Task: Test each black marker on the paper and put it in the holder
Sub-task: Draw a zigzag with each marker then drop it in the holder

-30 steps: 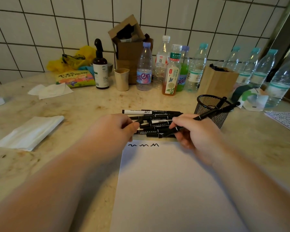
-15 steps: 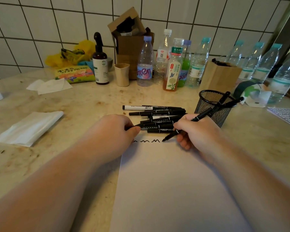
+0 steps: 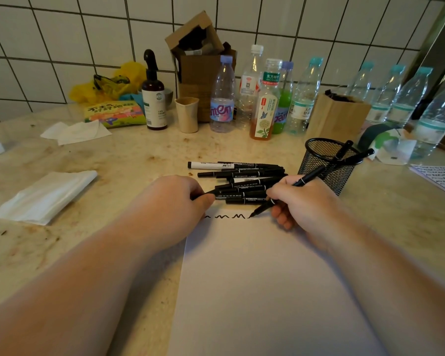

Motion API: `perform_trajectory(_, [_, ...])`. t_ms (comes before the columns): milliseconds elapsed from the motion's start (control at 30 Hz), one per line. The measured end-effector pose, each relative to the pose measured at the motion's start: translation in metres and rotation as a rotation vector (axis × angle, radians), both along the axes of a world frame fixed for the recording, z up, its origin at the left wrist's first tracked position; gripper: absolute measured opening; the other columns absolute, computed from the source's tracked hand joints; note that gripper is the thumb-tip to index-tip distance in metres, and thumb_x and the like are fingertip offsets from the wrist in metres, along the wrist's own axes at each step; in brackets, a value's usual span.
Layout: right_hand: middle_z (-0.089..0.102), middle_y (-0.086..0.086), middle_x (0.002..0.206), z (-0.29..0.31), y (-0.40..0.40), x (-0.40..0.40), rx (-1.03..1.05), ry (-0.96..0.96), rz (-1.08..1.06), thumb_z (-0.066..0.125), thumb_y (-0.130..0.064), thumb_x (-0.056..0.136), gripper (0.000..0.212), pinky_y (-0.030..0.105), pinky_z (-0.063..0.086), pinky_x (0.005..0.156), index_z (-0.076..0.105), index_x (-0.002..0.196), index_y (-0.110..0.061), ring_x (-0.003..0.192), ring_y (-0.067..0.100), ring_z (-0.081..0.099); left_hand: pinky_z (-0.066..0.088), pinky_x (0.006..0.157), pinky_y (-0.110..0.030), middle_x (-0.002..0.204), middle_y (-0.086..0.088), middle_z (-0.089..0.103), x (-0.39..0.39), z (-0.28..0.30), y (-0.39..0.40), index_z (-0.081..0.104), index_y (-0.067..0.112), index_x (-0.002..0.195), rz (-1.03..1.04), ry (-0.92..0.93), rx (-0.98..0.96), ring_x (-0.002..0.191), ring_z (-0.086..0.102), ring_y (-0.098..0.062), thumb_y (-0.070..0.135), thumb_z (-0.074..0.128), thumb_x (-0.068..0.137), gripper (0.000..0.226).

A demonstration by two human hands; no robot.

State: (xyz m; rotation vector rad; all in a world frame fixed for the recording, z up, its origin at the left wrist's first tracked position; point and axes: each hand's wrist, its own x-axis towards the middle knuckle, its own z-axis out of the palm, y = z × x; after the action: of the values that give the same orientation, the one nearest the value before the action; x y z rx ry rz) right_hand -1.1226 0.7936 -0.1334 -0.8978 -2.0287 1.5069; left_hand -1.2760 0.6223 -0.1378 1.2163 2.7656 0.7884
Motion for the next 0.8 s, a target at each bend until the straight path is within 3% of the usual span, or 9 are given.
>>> perform_trajectory(200, [0.065,0.004,0.052,0.0011,0.0011,0.0003,0.008,-0.011,-0.033,0.065,-0.016,0.089,0.020,0.024,0.044,0.040,0.067,0.069,-0.012,0.040,0.014,0.054,0.034,0.045,-0.019,0.054,0.026,0.061,0.0017,0.0018,-0.0006,0.067,0.032,0.073,0.015,-0.001,-0.001,0.055,0.056,0.001,0.054,0.051,0.092,0.033])
perform_trajectory(400, [0.062,0.003,0.050,0.0012,0.0042,0.0010,-0.011,-0.046,-0.047,0.065,-0.017,0.084,0.020,0.022,0.041,0.039,0.067,0.064,-0.016,0.039,0.014,0.051,0.035,0.046,-0.020,0.059,0.017,0.063,0.0023,0.0025,-0.0006,0.067,0.032,0.073,0.007,0.003,0.001,0.057,0.057,-0.001,0.054,0.051,0.092,0.033])
perform_trajectory(800, [0.061,0.001,0.048,0.0005,0.0095,0.0012,-0.021,-0.056,-0.104,0.065,-0.017,0.084,0.012,0.022,0.041,0.038,0.069,0.074,-0.010,0.038,0.012,0.049,0.034,0.048,-0.020,0.059,0.018,0.063,0.0027,0.0032,-0.0013,0.067,0.032,0.072,0.003,0.007,-0.001,0.058,0.056,0.000,0.052,0.052,0.093,0.033])
